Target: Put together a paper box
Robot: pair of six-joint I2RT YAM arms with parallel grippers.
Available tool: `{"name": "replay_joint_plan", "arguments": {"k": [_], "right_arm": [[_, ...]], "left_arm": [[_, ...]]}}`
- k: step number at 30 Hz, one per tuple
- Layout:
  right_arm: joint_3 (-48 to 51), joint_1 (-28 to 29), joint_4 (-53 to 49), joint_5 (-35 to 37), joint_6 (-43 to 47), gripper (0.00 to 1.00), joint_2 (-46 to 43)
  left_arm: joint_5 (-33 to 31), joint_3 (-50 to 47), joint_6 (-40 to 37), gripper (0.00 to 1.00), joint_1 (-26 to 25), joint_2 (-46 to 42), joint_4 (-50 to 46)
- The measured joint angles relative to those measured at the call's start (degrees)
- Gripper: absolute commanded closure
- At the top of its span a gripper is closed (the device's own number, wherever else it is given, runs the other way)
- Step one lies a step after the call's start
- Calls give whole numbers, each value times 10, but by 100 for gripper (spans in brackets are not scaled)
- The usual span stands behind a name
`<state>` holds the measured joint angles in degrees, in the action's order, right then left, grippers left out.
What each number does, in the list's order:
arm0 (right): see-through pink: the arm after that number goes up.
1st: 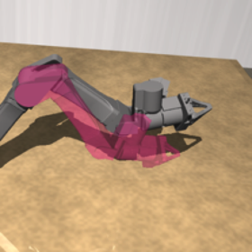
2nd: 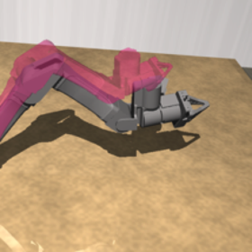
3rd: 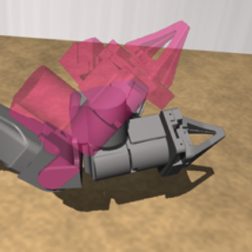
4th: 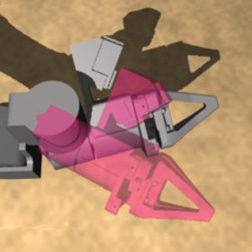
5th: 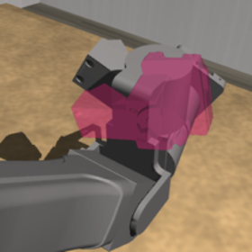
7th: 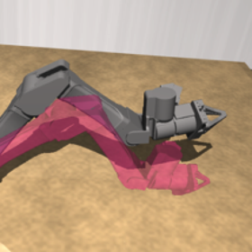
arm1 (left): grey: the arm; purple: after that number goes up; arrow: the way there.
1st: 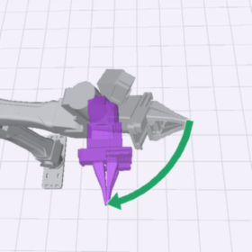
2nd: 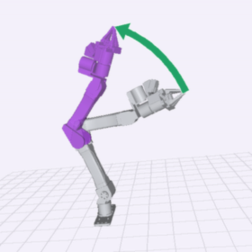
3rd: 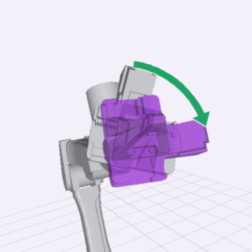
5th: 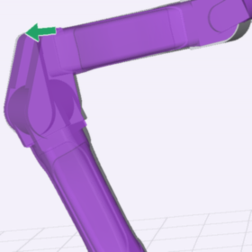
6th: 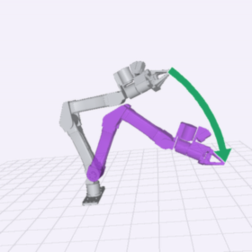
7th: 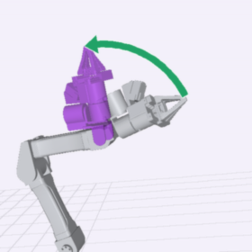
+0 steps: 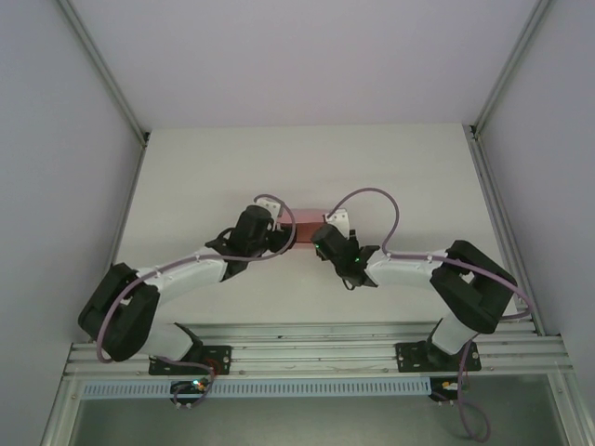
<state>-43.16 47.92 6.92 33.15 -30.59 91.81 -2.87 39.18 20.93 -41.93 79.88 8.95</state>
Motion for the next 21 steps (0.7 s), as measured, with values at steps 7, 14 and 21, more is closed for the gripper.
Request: {"name": "replay_joint_plan", "arguments": {"k": [7,14,21], "right_arm": [[38,6,-19,-40,6,1,-61],[46,11,-83,-104,49,0,-167],[-14,-2,-119,-114,84,0,-236]], "left_arm": [[0,-21,-5,0,-15,-50,-40],[-17,-2,-5,0,-33,-143,-131],[-42,117,-1,0,-14,-143,-207]]}}
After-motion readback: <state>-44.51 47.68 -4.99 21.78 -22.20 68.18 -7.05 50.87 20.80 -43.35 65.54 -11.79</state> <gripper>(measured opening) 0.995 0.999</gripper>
